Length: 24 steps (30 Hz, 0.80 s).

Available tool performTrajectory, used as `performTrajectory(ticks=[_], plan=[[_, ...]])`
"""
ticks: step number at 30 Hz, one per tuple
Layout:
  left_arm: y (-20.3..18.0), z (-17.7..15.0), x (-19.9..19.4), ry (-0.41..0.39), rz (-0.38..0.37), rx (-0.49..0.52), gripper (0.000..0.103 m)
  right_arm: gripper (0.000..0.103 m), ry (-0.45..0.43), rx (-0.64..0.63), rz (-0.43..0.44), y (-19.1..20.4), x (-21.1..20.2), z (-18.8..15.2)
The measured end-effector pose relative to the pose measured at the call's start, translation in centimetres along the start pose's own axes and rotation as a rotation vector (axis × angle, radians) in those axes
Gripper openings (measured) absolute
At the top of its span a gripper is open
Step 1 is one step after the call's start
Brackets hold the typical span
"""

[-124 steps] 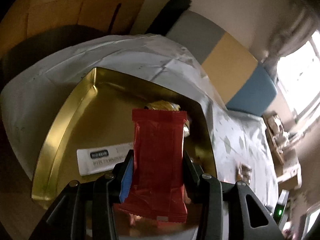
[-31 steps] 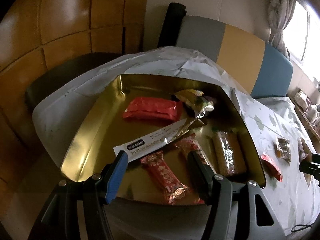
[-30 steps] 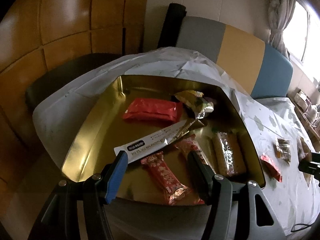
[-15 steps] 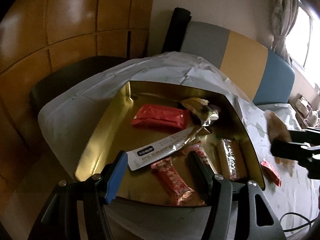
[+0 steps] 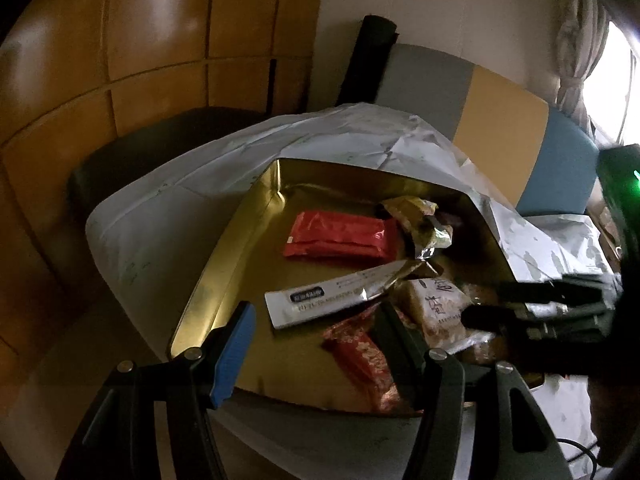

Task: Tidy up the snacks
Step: 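Carry the cookie pack into the gold box and open the right gripper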

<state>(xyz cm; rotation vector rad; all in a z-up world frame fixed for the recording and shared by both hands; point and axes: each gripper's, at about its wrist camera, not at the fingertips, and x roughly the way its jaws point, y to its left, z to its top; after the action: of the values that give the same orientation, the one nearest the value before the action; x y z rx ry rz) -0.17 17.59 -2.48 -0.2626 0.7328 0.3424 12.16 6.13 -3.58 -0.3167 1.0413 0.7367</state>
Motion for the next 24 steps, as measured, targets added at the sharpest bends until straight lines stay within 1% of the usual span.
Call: performTrajectory(ticks=[2,3,4,5,6,9,11,17,18,21,24], plan=[[-0.1,-0.1,0.1,0.004,-0.002,-0.002,0.063,0.061,0.009,-0.026,-0.003,0.4,-0.2,-0.7],[-0.2,-0.1,0.2,0.006,-0.003,0.000,0.063,0.058,0.018,-0.039,-0.012,0.5,-0.1,-1.1],[-0.3,-0.1,0.1,0.007,-0.005,0.005,0.063,0.046,0.020,-0.043,-0.016,0.5,0.0,-1.3],[-0.5,-0.1,0.1,0.007,-0.008,0.012,0.063,0.041,0.022,-0.047,-0.021,0.5,0.1,-1.4],[-0.6,-0.1,0.0,0.006,-0.009,0.017,0.063,0.039,0.028,-0.050,-0.029,0.6,0.4,-1.5],[-1.0,-0.1,-0.3,0.004,-0.014,0.034,0.063,0.039,0.043,-0.047,-0.039,0.8,1.2,-1.5],[-1.1,0.0,-0.4,0.001,-0.014,0.037,0.063,0.039,0.033,-0.037,-0.034,0.8,1.1,-1.5],[-1.8,0.1,-0.8,-0.005,-0.020,0.053,0.063,0.040,-0.048,-0.024,-0.033,0.3,-2.2,-2.0],[-1.9,0.1,-1.0,-0.008,-0.022,0.059,0.063,0.041,-0.061,-0.019,-0.036,0.2,-2.8,-2.2],[-2.6,0.2,-1.5,-0.019,-0.031,0.082,0.063,0.042,-0.097,-0.009,-0.047,-0.3,-4.6,-3.1],[-3.2,0.2,-1.8,-0.021,-0.041,0.097,0.063,0.043,-0.116,-0.004,-0.076,-1.0,-5.9,-4.1]])
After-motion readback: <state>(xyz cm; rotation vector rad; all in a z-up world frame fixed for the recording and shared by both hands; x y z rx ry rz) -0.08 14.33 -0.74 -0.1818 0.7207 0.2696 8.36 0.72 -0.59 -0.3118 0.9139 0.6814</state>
